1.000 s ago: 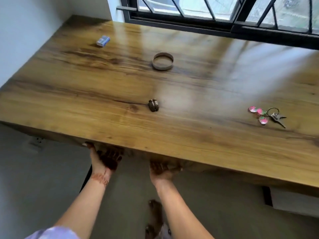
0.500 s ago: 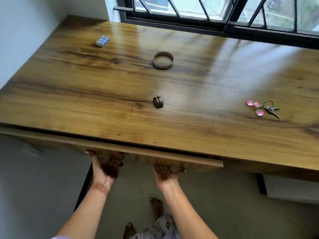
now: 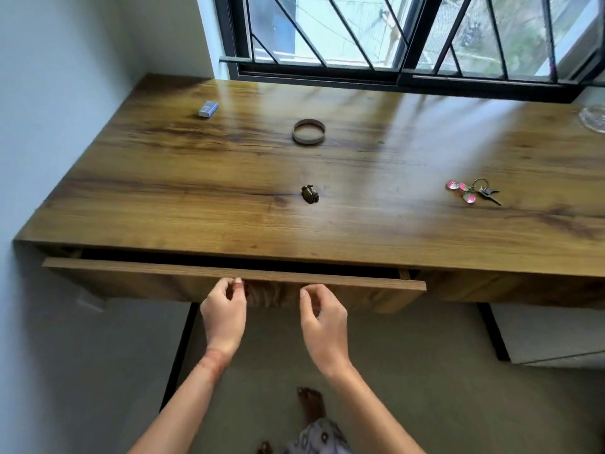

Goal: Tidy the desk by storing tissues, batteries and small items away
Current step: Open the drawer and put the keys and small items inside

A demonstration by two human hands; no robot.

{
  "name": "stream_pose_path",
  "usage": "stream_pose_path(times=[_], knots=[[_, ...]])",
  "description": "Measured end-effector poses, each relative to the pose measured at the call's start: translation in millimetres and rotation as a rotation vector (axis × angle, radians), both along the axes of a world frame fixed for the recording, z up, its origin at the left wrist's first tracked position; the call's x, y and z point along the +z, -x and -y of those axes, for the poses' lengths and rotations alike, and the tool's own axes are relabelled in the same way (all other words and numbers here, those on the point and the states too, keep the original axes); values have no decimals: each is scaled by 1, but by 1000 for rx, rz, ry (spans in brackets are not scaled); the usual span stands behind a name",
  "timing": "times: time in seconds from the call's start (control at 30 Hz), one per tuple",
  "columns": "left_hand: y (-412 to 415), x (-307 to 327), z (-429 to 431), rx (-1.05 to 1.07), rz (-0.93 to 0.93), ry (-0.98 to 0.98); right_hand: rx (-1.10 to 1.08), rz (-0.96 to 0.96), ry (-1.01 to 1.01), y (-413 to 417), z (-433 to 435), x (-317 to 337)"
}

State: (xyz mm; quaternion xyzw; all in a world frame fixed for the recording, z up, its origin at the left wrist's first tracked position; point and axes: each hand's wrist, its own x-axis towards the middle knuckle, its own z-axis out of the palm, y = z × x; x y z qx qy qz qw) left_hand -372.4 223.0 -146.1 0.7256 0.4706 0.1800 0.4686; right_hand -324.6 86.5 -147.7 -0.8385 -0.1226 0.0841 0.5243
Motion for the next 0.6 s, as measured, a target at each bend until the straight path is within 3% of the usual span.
stream_pose_path(times=[0.07,0.13,0.23,0.3,0.6], knots=[[5,11,-3,-148,43,-413,78,470,164,-3,-2,10],[6,7,-14,-325,-15,-636,124,653,344,-12,-5,9],[5,0,-30,-551,-249,-733,222,549,601,-21,-8,2],[7,-4,-34,-630,-325,-788,251,579,686,-20,-6,-4],[20,-3,-29,-626,-271,-752,304,513,672,-6,1,5]])
